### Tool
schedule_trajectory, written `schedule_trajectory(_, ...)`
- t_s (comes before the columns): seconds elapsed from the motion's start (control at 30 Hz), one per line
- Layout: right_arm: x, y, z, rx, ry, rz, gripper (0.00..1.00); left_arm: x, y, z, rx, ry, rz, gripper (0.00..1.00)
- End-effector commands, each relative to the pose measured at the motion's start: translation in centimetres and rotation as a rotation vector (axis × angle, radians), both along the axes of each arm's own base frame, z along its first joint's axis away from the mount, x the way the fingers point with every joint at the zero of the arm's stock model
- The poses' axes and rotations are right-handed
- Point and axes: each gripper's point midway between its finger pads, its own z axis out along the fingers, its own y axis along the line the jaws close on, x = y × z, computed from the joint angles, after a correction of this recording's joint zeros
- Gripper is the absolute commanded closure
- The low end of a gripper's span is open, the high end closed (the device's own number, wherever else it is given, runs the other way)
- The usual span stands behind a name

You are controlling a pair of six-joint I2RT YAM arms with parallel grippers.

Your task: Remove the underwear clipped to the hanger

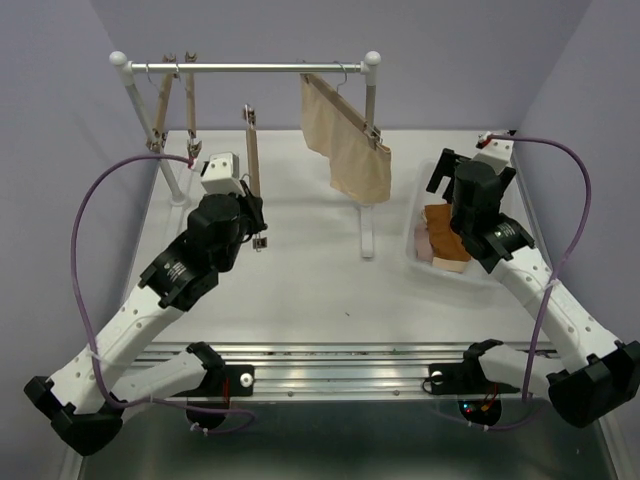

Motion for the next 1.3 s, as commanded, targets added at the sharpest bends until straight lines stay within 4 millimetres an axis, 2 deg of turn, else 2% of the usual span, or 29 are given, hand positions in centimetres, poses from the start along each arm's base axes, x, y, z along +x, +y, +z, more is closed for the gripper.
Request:
schedule_trajectory(0.0,0.0,0.7,2.9,0.057,-0.114,0.052,0.00,2.4,1.3,4.3,0.089,-0.096,0.094,1.00)
schedule_trajectory(0.13,-0.7,0.4,3.5,0.065,-0.135,0.054,0.00,4.8,1.9,5.5,0.137,-0.104,0.102,1.00)
schedule_trajectory(0.17,-0.8,0.3,3.6,0.067,-0.142,0.050,0.00,5.8,2.6,6.0,0.142,-0.104,0.118,1.00)
schedule_trajectory(0.23,-1.2,-0.1,3.8,0.062,-0.154,0.034,0.00,7.0,2.3,6.4,0.147,-0.107,0.089,1.00)
schedule_trajectory(0.27,-1.3,-0.3,3.9,0.062,-0.157,0.028,0.00,7.7,3.2,6.6,0.153,-0.110,0.107,1.00)
schedule_trajectory(0.47,-1.7,-0.7,4.4,0.063,-0.180,0.016,0.00,10.9,3.2,7.9,0.200,-0.122,0.090,1.00)
schedule_trajectory(0.63,-1.6,-0.7,4.2,0.060,-0.178,0.011,0.00,12.8,3.1,9.8,0.224,-0.152,0.078,1.00)
schedule_trajectory(0.9,-1.8,-0.8,4.3,0.066,-0.186,0.009,0.00,15.4,4.3,12.3,0.276,-0.176,0.099,1.00)
schedule_trajectory(0.93,-1.9,-0.8,4.4,0.065,-0.186,0.011,0.00,15.5,4.4,13.2,0.280,-0.193,0.101,1.00)
schedule_trajectory(0.97,-1.9,-0.8,4.5,0.068,-0.190,0.012,0.00,16.1,4.2,12.8,0.290,-0.181,0.097,1.00)
schedule_trajectory(1.07,-2.0,-0.8,4.4,0.065,-0.189,0.014,0.00,17.1,4.2,13.1,0.297,-0.185,0.078,1.00)
schedule_trajectory(1.27,-1.9,-1.0,4.3,0.053,-0.182,0.005,0.00,19.2,5.7,12.4,0.319,-0.143,0.102,1.00)
